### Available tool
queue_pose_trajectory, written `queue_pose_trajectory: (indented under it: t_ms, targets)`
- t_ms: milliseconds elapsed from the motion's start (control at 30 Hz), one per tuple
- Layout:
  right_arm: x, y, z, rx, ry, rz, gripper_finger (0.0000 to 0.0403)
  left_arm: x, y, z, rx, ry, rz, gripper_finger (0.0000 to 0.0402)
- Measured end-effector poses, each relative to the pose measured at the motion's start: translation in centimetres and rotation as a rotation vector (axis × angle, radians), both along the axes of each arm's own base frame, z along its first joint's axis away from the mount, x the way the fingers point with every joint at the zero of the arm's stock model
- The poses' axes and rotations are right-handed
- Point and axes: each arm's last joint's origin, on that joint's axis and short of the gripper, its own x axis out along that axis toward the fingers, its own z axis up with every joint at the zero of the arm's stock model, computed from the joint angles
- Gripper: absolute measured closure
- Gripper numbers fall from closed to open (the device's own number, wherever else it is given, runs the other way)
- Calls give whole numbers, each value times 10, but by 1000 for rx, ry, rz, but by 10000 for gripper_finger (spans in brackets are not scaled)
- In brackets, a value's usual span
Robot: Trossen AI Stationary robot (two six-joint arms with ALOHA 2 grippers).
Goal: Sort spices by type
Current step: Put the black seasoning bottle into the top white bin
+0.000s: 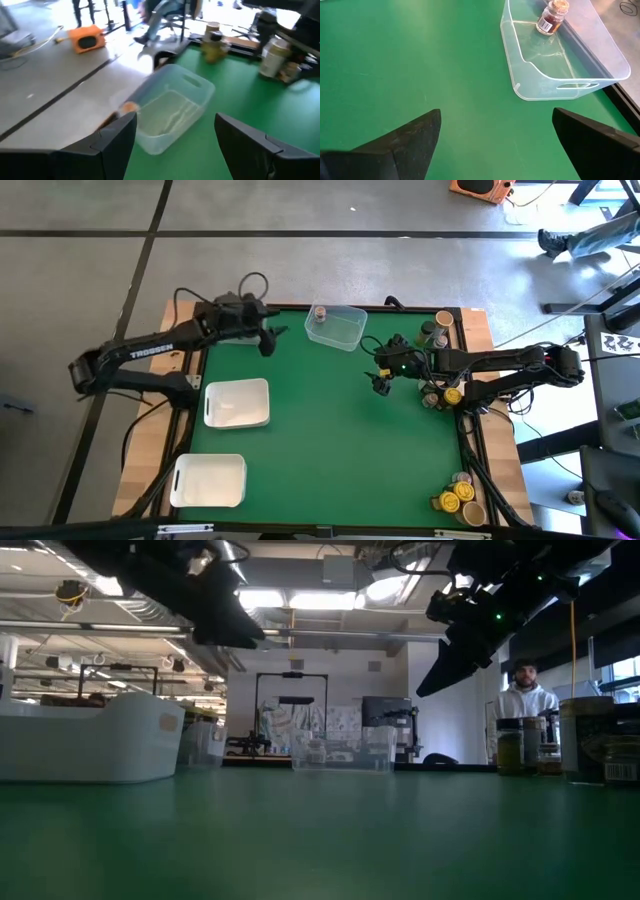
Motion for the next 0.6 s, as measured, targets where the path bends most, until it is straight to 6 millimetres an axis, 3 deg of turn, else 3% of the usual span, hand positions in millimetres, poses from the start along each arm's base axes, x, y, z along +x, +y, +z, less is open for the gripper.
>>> queue_pose_trajectory:
  t_ms: [300,433,600]
  targets:
    - [-1,-4,2,-115,13,-94,22,34,-10,-15,119,12,-196,136]
    - [-4,-16,8,-209,22,-202,22,43,-8,-17,197,-9,-231,136]
    - [-13,-38,22,-188,91,-322,22,50,-5,-19,219,-41,-231,136]
